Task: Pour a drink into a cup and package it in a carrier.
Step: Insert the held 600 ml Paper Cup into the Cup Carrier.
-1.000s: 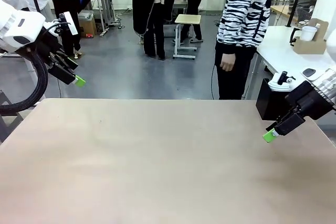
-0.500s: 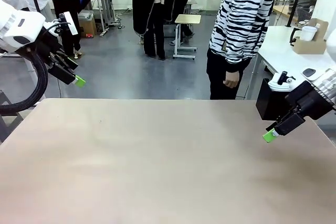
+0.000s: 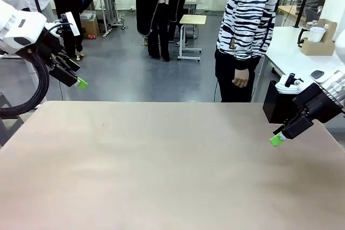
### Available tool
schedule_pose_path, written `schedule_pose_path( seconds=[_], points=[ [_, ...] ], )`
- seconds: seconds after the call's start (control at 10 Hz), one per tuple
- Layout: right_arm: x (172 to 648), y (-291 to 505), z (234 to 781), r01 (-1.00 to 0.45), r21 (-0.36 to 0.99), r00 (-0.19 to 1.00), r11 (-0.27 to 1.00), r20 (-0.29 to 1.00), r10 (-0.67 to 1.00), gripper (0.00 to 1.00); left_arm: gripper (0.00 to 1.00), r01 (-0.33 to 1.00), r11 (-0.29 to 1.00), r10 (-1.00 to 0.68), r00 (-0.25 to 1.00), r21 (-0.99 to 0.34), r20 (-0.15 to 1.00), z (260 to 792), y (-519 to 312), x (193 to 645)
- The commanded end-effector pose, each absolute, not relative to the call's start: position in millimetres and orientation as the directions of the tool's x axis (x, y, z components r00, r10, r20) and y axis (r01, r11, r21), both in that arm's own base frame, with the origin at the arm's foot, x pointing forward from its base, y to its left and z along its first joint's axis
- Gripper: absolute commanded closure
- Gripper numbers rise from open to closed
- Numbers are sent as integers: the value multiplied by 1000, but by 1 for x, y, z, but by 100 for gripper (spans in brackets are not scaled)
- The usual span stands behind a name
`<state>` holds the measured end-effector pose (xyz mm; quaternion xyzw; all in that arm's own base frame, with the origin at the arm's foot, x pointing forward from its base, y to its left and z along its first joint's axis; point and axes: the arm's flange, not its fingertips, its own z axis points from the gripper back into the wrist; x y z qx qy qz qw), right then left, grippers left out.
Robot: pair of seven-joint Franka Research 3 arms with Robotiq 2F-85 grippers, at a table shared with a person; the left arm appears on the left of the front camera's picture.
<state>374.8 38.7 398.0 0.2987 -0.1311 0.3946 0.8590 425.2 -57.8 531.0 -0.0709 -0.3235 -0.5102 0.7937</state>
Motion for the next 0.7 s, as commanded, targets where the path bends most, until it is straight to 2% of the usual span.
schedule_pose_path(
  seconds=[0.0, 0.6],
  points=[
    [374, 37, 395, -770, 411, 638, 489, 488, 595, 0, 0, 858, 467, -761, 268, 213, 591, 531, -57, 426],
    [374, 37, 395, -770, 411, 638, 489, 488, 595, 0, 0, 858, 467, -761, 268, 213, 591, 531, -57, 426]
  ],
)
